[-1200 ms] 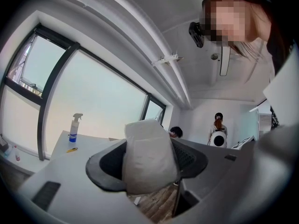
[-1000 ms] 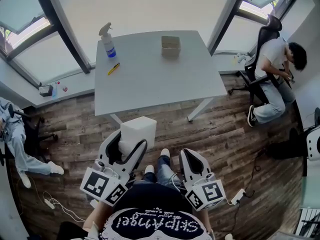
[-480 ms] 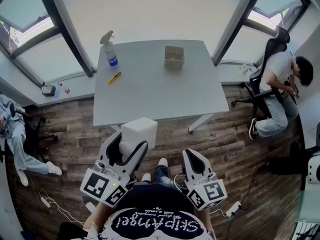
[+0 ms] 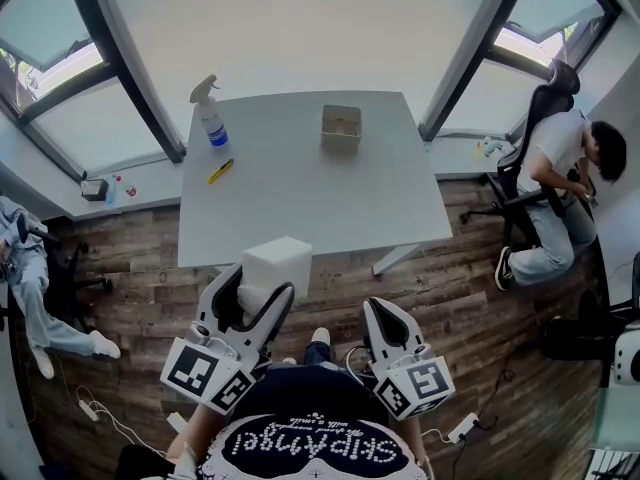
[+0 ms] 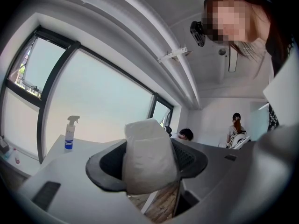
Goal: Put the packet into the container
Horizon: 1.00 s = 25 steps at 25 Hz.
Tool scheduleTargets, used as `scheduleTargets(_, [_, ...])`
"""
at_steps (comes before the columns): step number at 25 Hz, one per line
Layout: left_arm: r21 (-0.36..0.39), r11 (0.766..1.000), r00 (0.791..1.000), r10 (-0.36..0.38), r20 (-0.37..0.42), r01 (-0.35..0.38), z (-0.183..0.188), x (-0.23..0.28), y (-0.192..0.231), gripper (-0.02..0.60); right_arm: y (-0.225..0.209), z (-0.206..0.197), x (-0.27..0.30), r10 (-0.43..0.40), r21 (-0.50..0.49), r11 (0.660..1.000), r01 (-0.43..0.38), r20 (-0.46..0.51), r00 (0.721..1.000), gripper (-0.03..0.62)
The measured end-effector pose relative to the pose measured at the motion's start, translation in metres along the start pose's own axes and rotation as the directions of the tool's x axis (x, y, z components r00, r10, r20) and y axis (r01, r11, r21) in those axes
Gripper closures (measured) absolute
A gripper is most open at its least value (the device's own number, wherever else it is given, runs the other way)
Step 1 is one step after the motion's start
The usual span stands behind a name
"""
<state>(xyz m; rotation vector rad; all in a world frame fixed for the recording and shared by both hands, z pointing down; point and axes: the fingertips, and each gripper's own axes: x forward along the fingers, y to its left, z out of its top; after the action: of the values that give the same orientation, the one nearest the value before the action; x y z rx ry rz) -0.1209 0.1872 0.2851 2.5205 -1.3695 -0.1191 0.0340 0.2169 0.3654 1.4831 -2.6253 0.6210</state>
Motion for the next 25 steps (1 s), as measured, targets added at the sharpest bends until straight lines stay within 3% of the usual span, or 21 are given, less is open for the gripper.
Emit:
scheduleTargets(17, [-0.002, 1.000, 0.999, -0.012, 0.030, 0.012, 0.000, 0.049, -0.023, 0.304, -0.050, 0.017, 0.008, 0.002, 0.009, 1.000, -0.002, -0.005, 1.000, 0.578])
scheduleTargets(25, [-0.012, 1.000, 1.000, 0.012, 0.017, -0.012, -0.004, 0.060, -0.006, 0.304, -0.053, 0.013, 0.022, 0.018, 0.019, 1.000, -0.017, -0.042, 0.999, 0.578])
